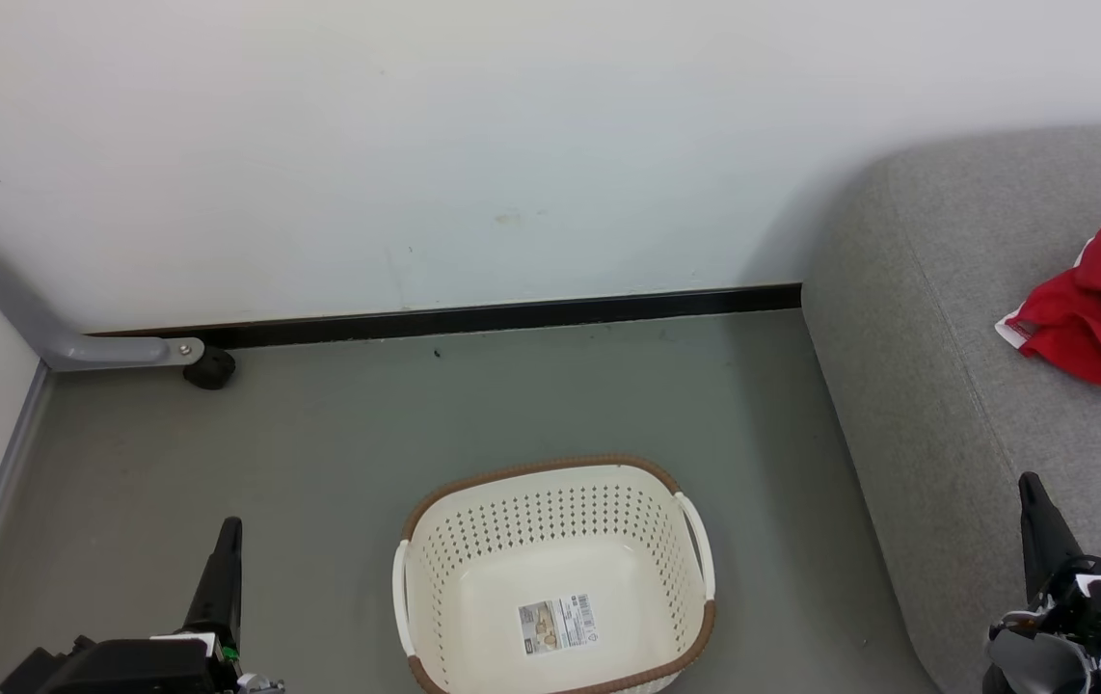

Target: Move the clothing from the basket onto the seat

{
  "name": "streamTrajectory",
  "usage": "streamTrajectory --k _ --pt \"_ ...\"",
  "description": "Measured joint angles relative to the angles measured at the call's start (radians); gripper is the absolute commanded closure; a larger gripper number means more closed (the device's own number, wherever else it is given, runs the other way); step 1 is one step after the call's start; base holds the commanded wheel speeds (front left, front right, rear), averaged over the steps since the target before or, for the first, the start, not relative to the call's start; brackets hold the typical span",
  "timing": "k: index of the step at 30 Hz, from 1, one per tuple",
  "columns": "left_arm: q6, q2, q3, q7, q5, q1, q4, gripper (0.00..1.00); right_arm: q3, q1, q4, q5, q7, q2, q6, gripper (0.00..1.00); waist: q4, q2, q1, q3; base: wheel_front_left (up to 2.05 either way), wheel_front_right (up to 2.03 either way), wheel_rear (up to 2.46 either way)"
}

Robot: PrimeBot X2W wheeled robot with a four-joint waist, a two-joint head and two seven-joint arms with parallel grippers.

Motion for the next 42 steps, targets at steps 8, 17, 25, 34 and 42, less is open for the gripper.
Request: streamTrajectory --k 8,17,25,34,42 --pt "0.000 -0.001 0.000 0.002 -0.001 -0.001 -0.001 1.00 -0.001 0.000 -0.001 0.000 0.000 0.001 0.000 1.00 0.000 0.0000 0.0000 0.000 0.00 0.00 0.00" --pt "0.000 -0.001 0.000 0.002 -0.001 -0.001 -0.001 1.00 -0.001 0.001 -0.002 0.000 0.000 0.002 0.000 1.00 0.000 0.0000 0.0000 0.000 0.00 0.00 0.00" --pt "0.000 -0.001 0.000 0.002 -0.001 -0.001 -0.001 1.00 -0.001 0.001 -0.002 0.000 0.000 0.002 0.000 1.00 0.000 0.0000 0.0000 0.000 0.00 0.00 0.00" --pt "0.000 -0.001 0.000 0.002 -0.001 -0.001 -0.002 1.00 -0.001 0.001 -0.003 0.000 0.000 0.002 0.000 1.00 0.000 0.0000 0.0000 0.000 0.00 0.00 0.00" --pt "0.000 -0.001 0.000 0.002 -0.001 -0.001 -0.003 1.00 -0.001 0.001 -0.003 0.000 0.000 0.002 0.000 1.00 0.000 0.0000 0.0000 0.000 0.00 0.00 0.00"
